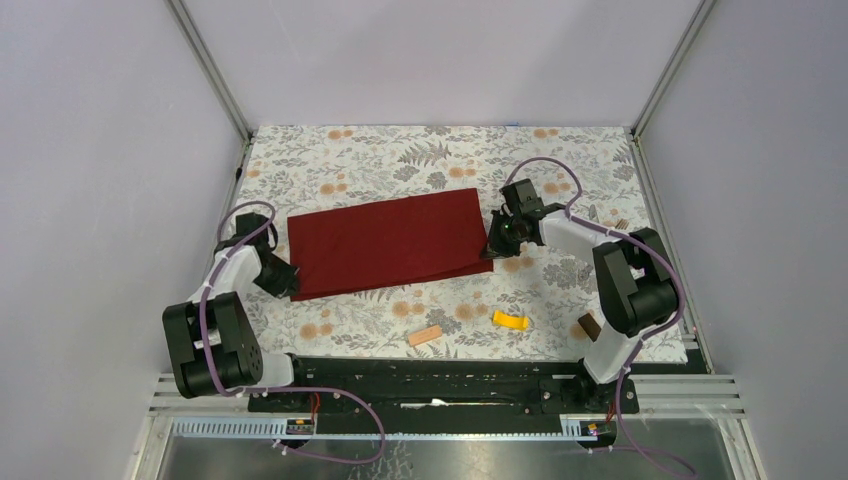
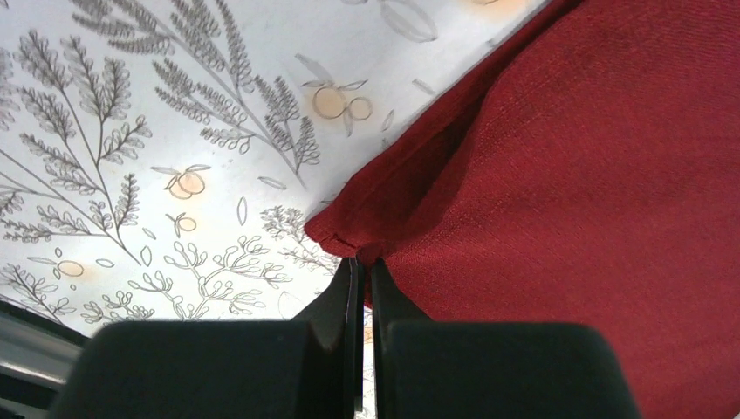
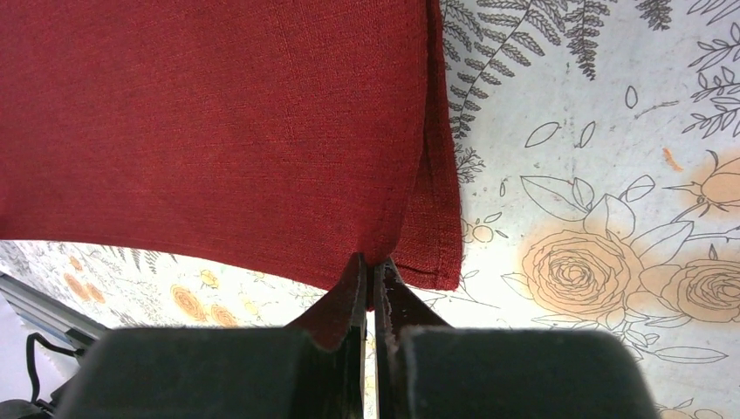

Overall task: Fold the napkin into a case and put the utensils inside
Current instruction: Fold the crumpled napkin at the center of the board.

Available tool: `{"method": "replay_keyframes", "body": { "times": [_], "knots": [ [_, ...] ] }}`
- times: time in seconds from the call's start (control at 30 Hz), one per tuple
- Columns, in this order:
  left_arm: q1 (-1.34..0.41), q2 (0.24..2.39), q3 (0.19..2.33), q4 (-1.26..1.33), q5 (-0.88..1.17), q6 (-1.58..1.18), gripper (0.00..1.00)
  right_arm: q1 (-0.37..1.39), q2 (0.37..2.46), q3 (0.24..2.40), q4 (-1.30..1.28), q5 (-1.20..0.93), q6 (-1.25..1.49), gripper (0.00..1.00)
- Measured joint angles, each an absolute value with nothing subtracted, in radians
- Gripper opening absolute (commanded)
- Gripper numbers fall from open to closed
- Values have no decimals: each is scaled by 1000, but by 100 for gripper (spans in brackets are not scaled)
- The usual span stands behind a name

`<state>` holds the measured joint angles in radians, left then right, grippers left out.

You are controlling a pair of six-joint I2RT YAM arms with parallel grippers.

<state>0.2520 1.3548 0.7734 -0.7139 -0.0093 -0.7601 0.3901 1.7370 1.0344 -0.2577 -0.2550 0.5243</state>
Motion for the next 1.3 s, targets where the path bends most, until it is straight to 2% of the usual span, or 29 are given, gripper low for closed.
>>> {"method": "replay_keyframes", "body": {
  "times": [0.47, 0.77, 0.9, 1.13, 1.23, 1.3],
  "knots": [
    [252, 1359, 724, -724, -23, -822, 0, 390, 1809, 1033, -255, -248, 526, 0],
    [254, 1437, 740, -719, -23, -836, 0, 390, 1814, 1033, -249, -247, 544, 0],
    [253, 1434, 740, -720, -29, -844, 10, 390, 1814, 1033, -250, -247, 545, 0],
    [253, 1416, 730, -717, -41, -863, 14, 390, 1813, 1034, -250, -247, 543, 4],
    [253, 1402, 729, -724, -60, -865, 26, 390, 1813, 1035, -251, -249, 543, 7],
    [254, 1381, 729, -740, -78, -868, 40, 390, 1813, 1039, -258, -249, 542, 13]
  ]
}}
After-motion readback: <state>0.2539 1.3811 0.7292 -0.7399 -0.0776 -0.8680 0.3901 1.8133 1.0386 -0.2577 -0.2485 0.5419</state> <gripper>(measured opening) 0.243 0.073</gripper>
